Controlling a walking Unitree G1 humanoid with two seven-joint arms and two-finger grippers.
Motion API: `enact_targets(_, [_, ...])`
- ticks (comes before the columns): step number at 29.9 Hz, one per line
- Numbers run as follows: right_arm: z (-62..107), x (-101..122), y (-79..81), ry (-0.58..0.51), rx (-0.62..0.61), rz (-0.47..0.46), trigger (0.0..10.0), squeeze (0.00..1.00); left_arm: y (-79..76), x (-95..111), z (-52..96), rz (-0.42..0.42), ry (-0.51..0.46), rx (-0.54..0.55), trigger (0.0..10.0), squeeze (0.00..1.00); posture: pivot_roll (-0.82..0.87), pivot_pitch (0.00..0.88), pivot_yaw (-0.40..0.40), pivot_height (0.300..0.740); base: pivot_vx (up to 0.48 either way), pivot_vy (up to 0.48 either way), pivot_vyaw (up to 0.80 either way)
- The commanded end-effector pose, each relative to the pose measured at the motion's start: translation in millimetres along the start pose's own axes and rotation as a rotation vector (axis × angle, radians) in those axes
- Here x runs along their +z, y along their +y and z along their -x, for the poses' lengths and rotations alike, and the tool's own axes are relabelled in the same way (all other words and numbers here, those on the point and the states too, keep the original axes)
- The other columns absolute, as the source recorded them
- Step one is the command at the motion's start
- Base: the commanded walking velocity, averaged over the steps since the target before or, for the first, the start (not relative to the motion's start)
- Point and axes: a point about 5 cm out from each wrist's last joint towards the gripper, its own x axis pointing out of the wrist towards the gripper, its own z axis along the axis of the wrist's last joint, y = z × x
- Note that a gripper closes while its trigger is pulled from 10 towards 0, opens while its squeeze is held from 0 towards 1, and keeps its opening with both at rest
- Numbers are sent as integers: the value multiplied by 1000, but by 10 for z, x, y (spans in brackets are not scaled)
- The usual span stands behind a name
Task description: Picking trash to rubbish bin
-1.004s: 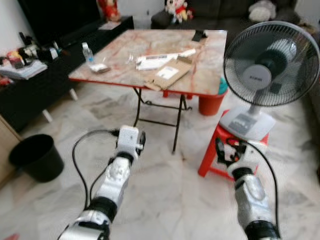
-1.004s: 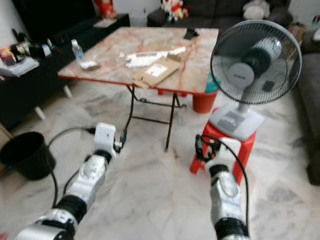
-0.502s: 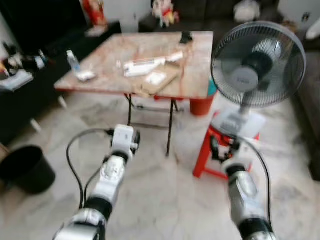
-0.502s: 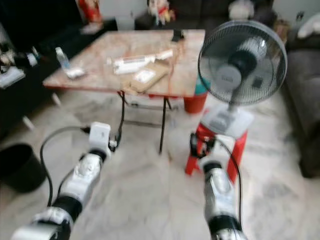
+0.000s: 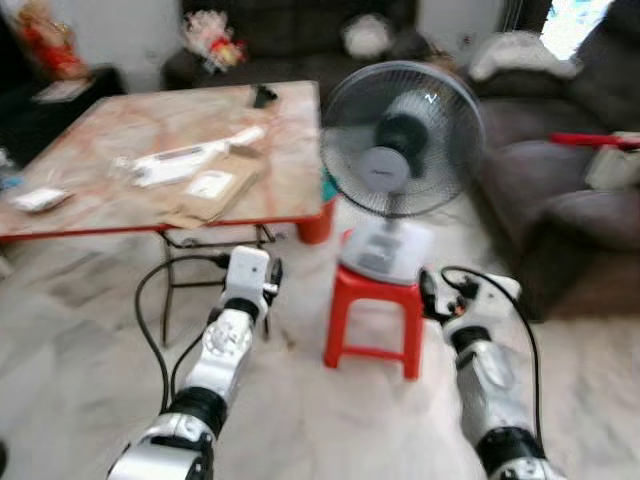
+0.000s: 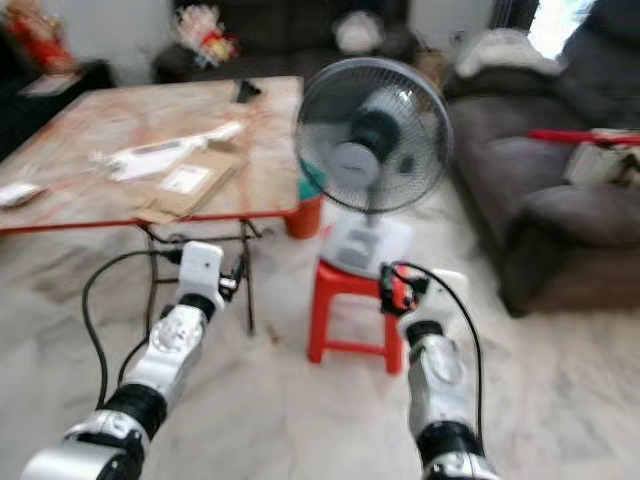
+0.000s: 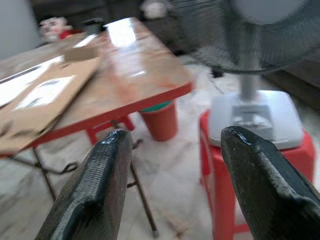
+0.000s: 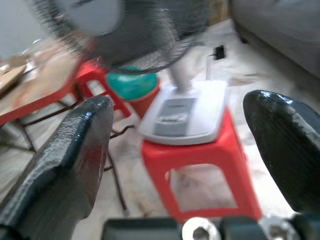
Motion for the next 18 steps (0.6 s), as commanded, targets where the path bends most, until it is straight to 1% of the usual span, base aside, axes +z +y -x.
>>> enact_targets(1, [-2, 38, -58, -13, -17, 6, 10000, 0, -37, 24, -22, 12, -4, -9, 10000, 0, -207, 0, 88, 740, 304, 0, -788])
enact_targets(3, [-1, 42, -76, -14, -24, 8, 10000, 0, -54, 32, -28, 18, -7, -19, 10000, 0, -209, 0, 90, 740, 283, 0, -788])
enact_targets(7, [5, 41, -104, -13, -34, 11, 10000, 0, -101, 51, -34, 27, -20, -52, 10000, 0, -210, 0, 89, 740, 0, 0, -788])
enact_targets(14, [7, 36, -106, -11, -36, 12, 10000, 0, -117, 26, -22, 26, -10, -56, 10000, 0, -204, 0, 84, 740, 0, 0, -788])
enact_targets(18, [23, 29, -172, -4, -60, 20, 10000, 0, -114, -20, 6, 24, 4, -61, 10000, 0, -193, 0, 78, 740, 0, 0, -788])
